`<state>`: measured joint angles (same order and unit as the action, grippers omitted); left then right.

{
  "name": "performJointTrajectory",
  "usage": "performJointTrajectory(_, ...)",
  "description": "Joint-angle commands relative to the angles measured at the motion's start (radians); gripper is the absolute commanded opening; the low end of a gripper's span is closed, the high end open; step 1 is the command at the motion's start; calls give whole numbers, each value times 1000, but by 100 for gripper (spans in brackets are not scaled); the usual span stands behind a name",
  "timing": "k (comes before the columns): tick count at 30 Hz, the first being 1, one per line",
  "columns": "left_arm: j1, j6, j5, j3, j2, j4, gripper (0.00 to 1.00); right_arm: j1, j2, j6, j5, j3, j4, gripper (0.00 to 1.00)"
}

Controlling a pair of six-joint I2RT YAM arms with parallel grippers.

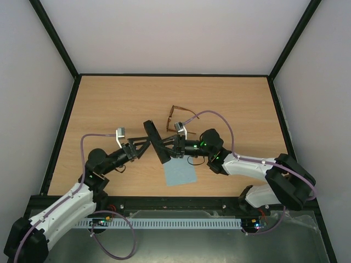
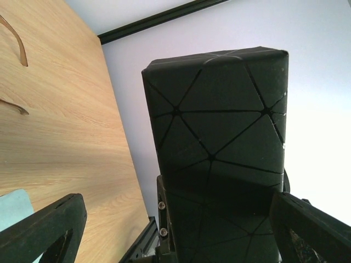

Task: Organize the sunglasses
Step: Open the sunglasses case.

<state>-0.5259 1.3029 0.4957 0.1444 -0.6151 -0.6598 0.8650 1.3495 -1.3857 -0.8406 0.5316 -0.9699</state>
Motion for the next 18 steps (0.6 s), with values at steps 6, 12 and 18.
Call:
performJointTrajectory(6, -36, -25, -11, 35, -28, -36, 85, 11, 26, 88, -8, -4, 24, 51)
performJointTrajectory(12, -48, -30, -21, 28, -16, -42, 94, 10, 56, 76, -8, -12, -18, 51)
performJointTrajectory(18, -49, -38, -35, 17, -1, -8, 99, 11, 65, 77, -9, -16, -26, 51)
